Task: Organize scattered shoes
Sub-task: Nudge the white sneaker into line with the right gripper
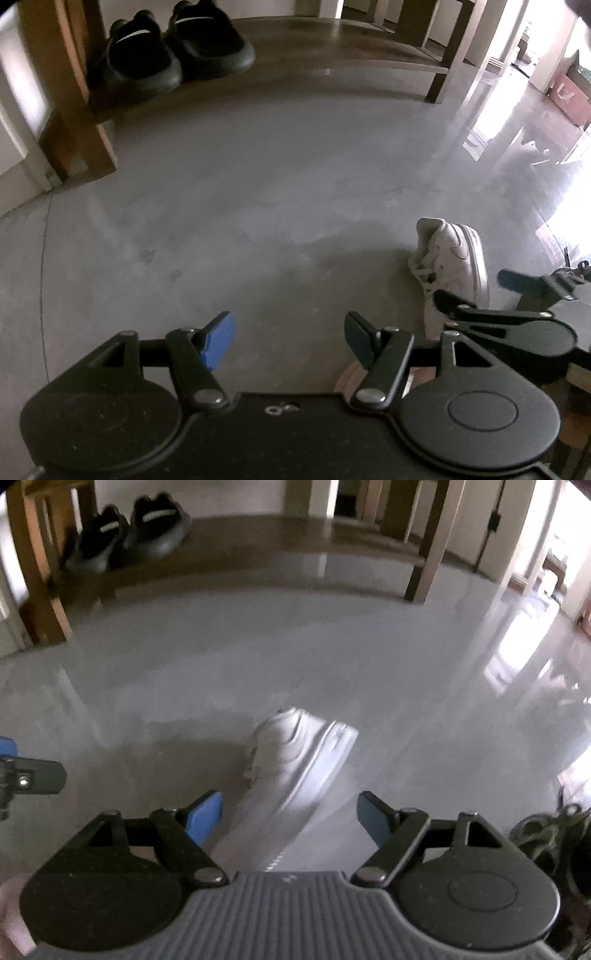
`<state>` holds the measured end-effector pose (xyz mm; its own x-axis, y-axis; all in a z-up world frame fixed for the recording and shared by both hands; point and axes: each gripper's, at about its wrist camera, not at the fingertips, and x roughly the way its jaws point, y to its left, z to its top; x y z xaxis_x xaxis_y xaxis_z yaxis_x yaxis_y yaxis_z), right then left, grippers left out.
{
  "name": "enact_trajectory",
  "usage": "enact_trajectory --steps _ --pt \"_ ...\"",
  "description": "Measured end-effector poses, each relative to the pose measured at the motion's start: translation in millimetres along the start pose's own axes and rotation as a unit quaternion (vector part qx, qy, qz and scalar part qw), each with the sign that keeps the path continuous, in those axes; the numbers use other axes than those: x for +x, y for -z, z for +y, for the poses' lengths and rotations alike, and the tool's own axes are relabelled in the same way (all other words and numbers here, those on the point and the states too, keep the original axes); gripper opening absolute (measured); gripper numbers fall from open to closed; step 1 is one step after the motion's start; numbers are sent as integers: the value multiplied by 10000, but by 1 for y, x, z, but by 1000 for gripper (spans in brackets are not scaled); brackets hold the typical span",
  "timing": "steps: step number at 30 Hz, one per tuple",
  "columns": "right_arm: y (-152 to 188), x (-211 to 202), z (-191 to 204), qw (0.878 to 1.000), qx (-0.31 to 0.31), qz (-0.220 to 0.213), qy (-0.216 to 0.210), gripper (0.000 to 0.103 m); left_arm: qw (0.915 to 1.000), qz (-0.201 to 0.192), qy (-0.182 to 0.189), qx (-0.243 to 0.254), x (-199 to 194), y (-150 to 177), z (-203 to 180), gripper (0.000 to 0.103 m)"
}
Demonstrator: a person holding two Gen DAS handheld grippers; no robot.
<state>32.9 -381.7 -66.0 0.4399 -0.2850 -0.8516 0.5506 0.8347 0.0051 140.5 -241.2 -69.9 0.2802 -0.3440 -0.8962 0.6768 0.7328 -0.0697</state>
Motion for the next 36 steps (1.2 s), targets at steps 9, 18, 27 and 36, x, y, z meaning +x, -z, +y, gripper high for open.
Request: enact_trajectory --steps 9,18,27,36 --pt "5 28 -68 9557 1826 -24 -2309 38 9997 61 -63 -207 -2 3 17 66" --pt "13 8 -78 9858 1135 -159 -1231 89 9999 83 -13 -68 -1 1 5 66" --pt "12 -5 -91 9908 851 -225 -1029 89 9999 28 39 156 -3 -4 -17 66" --pt "2 3 -23 9935 -110 -387 -1061 89 9998 34 -44 188 -7 3 -15 66"
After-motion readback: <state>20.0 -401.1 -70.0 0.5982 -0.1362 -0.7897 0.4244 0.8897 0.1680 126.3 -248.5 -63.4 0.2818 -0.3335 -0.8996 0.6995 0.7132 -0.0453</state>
